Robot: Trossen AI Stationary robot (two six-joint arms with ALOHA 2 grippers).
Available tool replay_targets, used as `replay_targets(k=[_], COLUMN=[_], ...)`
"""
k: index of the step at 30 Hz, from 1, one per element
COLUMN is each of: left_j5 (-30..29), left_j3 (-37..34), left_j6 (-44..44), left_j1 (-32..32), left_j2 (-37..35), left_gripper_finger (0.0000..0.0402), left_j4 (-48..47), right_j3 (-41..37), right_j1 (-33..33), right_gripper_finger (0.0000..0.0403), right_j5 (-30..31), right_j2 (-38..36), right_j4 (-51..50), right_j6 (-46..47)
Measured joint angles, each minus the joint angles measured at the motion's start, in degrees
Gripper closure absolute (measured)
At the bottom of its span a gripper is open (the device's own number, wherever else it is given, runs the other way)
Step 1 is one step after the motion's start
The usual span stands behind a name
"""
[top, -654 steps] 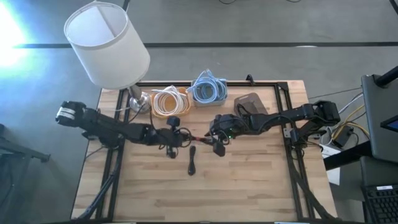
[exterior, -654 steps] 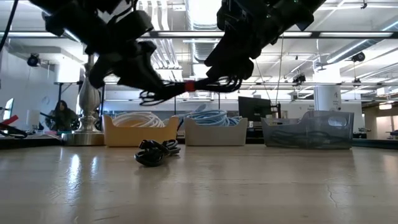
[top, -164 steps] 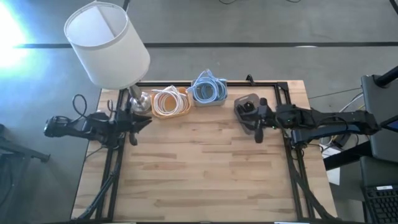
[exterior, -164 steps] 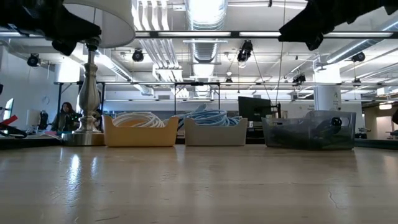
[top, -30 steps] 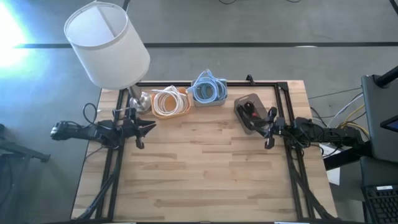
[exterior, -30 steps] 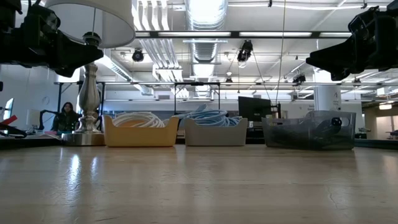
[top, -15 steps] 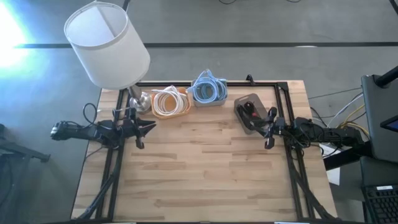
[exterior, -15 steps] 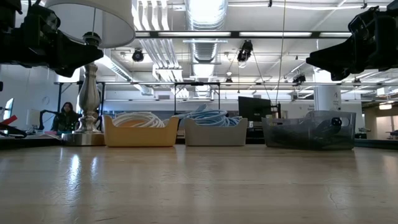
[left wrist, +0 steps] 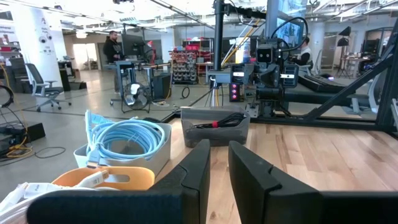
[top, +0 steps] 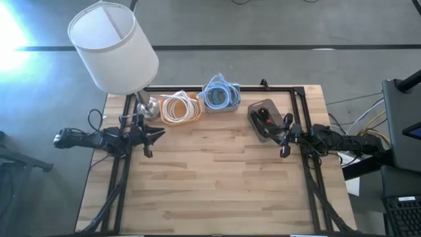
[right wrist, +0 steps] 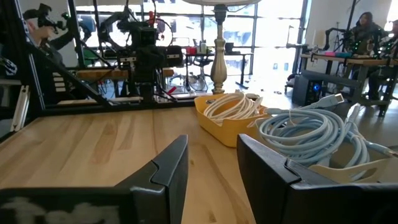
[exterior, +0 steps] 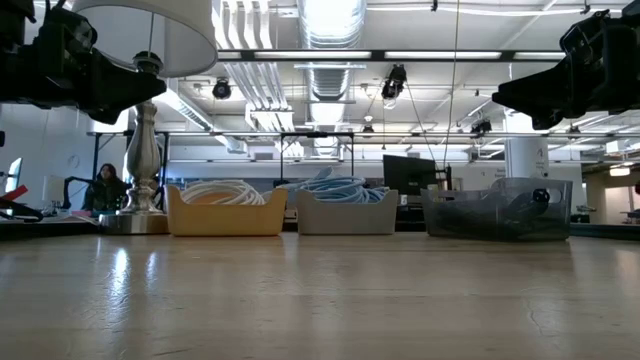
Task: Pick & Place USB Port
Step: Return to Home Position
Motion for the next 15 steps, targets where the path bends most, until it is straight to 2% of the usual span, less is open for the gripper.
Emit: replay_targets(k=[8, 15], left_j5=[0.0, 0.0], left_j3=[0.0, 0.0], left_j6=[0.0, 0.0], left_j1=[0.0, 0.0], left_j2=[0.0, 0.0], left_gripper_finger=[0.0339, 0.0339], left_j4=[0.0, 0.0], right_j3=[0.0, 0.0], right_j1=[0.0, 0.0], right_gripper_finger=[0.0282, 0.0276], right_j5=[0.0, 0.0], right_j2=[0.0, 0.0], right_j4=[0.0, 0.0], right_j6=[0.0, 0.0])
